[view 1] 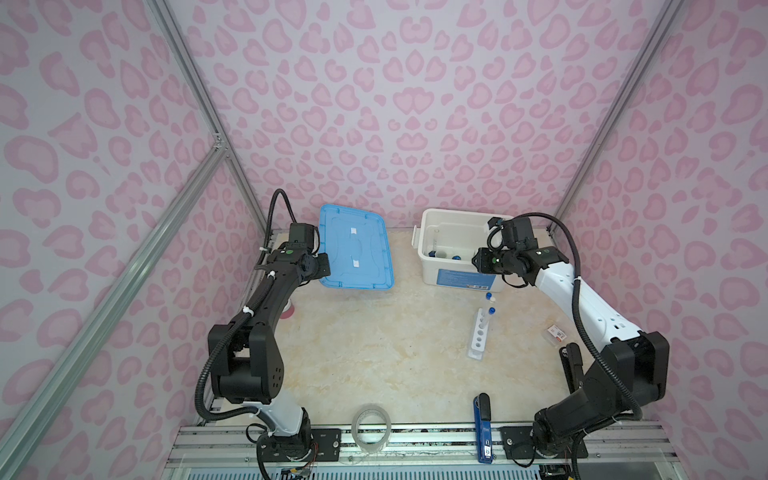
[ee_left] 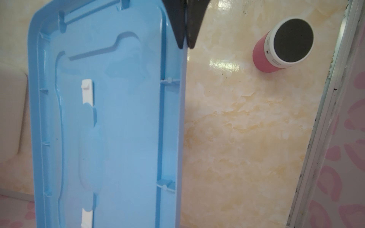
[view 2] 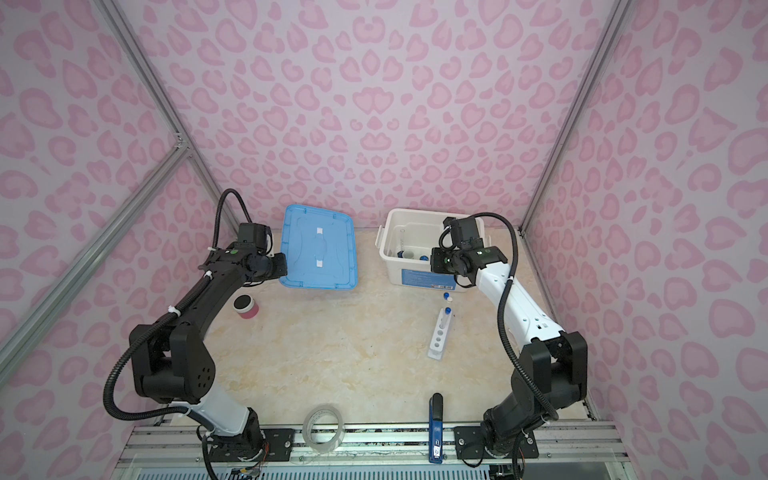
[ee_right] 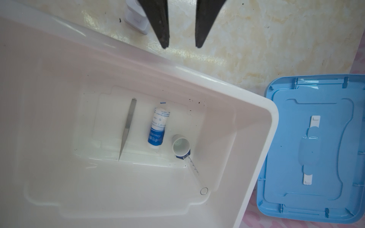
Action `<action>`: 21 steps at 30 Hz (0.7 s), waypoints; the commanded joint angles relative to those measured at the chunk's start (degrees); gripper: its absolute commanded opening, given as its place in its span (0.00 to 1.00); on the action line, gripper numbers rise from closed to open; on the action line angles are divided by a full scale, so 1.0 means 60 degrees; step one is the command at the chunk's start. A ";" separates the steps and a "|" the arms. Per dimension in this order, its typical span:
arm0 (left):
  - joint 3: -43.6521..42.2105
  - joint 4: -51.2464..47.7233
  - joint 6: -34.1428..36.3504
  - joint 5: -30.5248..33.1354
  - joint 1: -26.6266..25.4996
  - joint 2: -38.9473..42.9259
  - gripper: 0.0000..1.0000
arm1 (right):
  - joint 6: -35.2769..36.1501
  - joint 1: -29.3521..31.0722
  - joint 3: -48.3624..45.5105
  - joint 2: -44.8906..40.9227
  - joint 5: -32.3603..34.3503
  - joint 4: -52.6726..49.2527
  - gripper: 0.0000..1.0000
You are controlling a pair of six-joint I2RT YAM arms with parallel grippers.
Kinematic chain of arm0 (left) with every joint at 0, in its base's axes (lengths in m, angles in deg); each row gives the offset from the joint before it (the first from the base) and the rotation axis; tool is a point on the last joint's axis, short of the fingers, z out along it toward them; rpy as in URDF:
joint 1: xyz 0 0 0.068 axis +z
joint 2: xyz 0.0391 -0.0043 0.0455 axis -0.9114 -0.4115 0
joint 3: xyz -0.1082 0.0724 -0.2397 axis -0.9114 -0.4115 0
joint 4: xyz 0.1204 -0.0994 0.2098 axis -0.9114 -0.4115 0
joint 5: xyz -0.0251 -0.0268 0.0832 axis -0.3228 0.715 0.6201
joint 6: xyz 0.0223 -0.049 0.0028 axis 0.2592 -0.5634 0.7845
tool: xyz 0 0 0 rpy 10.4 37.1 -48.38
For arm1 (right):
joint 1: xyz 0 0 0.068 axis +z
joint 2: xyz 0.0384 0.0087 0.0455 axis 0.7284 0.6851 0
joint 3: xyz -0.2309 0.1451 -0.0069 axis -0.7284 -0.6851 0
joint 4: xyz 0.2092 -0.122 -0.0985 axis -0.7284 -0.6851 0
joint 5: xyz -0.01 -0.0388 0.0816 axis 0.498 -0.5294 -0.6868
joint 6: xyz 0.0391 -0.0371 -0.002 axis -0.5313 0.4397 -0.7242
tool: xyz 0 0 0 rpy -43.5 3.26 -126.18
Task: Organize the chemistry lab equipment
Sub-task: 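Lift the blue lid upright with left gripper while right gripper reaches toward it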
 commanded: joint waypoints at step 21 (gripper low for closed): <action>-0.1117 0.0632 0.1088 -0.3489 0.0069 0.3927 0.03 | -0.0913 -0.0056 -0.1163 -0.0848 -0.6328 0.4797 0.67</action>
